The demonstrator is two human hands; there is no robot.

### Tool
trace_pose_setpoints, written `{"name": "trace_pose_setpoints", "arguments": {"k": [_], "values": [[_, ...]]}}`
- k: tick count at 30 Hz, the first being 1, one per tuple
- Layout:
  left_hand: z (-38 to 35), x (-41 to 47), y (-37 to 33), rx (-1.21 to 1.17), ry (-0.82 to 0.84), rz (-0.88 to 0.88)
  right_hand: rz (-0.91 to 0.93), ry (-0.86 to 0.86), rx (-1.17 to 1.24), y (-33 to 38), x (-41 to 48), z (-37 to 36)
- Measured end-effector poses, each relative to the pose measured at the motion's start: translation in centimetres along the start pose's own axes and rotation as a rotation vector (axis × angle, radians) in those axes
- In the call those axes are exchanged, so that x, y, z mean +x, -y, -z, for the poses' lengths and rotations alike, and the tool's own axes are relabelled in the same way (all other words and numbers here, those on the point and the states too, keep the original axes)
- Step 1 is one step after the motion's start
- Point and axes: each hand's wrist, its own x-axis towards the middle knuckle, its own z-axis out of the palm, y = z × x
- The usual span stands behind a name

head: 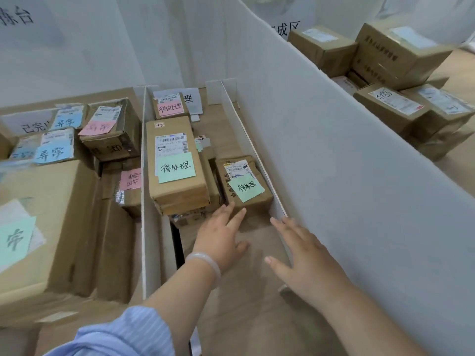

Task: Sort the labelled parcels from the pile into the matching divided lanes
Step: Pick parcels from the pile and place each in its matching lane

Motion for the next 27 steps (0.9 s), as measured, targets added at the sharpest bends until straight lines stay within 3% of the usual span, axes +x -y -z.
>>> {"name": "trace_pose_setpoints", "arguments": {"k": [5, 11, 18, 27], "values": [[1.3, -8.3, 1.0, -0.046, -0.26, -0.015, 0.151, 0.088, -0.015, 2.4, -0.3, -0.3], [4.6, -18.3, 4.2, 0.017, -0.42, 0.189, 0.445, 0.183, -0.114, 9.3, -1.3, -2.7], [9.7, -30.2, 9.2, 0.119, -0.674, 0.463, 0.786, 0.175, -0.172, 20.1, -4.9, -5.1], [12.0, -50.3, 19.3, 0.17, -0.819, 0.738, 1.047, 0.177, -0.156, 38.2, -13.9, -14.7]]}}
